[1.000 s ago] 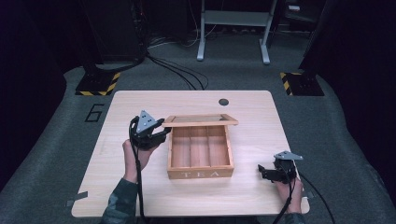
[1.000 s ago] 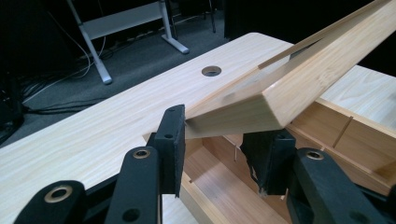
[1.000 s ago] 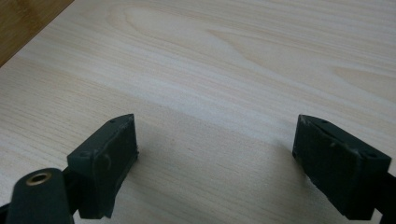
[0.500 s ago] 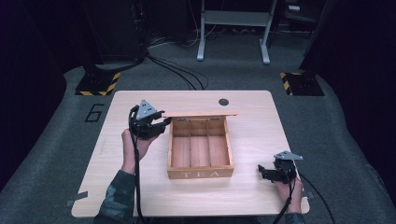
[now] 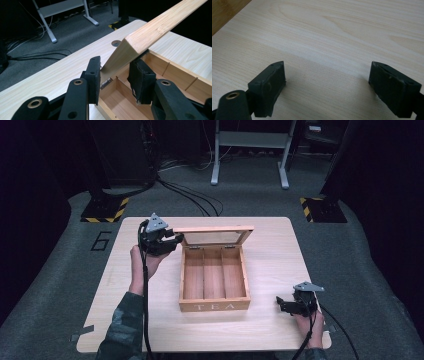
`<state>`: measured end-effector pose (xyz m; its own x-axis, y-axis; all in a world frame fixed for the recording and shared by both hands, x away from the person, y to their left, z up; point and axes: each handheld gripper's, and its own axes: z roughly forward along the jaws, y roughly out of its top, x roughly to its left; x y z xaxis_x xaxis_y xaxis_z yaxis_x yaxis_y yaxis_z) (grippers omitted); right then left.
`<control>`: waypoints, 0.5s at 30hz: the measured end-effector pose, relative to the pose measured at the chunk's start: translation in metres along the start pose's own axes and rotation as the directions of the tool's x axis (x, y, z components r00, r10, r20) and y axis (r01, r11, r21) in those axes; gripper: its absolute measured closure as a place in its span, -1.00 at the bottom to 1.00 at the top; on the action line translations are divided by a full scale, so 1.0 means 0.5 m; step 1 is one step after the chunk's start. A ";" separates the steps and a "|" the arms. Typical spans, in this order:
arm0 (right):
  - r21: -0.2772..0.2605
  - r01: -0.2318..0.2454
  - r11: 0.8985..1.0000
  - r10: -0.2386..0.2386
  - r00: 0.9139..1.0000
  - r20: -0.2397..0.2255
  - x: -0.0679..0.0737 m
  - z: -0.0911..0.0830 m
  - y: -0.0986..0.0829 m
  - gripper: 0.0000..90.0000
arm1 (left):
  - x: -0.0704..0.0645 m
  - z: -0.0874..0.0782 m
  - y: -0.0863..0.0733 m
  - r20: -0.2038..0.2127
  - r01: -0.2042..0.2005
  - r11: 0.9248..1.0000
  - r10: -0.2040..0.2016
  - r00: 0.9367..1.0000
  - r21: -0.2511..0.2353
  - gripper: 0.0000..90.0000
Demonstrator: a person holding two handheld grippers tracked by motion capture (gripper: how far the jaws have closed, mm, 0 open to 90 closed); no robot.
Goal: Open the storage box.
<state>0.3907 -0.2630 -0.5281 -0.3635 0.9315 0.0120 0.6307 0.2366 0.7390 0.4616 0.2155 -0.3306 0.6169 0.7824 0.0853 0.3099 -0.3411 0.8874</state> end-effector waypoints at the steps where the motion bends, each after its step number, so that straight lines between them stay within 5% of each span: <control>1: 0.000 0.000 1.000 0.000 1.000 0.000 0.000 0.000 0.000 -0.70 | 0.002 0.000 0.002 0.005 0.000 1.000 0.000 1.000 0.006 0.38; 15: -0.004 0.009 1.000 -0.009 1.000 0.000 -0.002 0.001 0.000 -0.70 | 0.024 0.015 0.029 0.011 -0.002 1.000 0.001 1.000 0.020 0.40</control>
<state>0.3912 -0.2636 -0.5283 -0.3690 0.9294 0.0049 0.6249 0.2442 0.7415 0.4790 0.2161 -0.3202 0.6252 0.7761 0.0816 0.3235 -0.3529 0.8779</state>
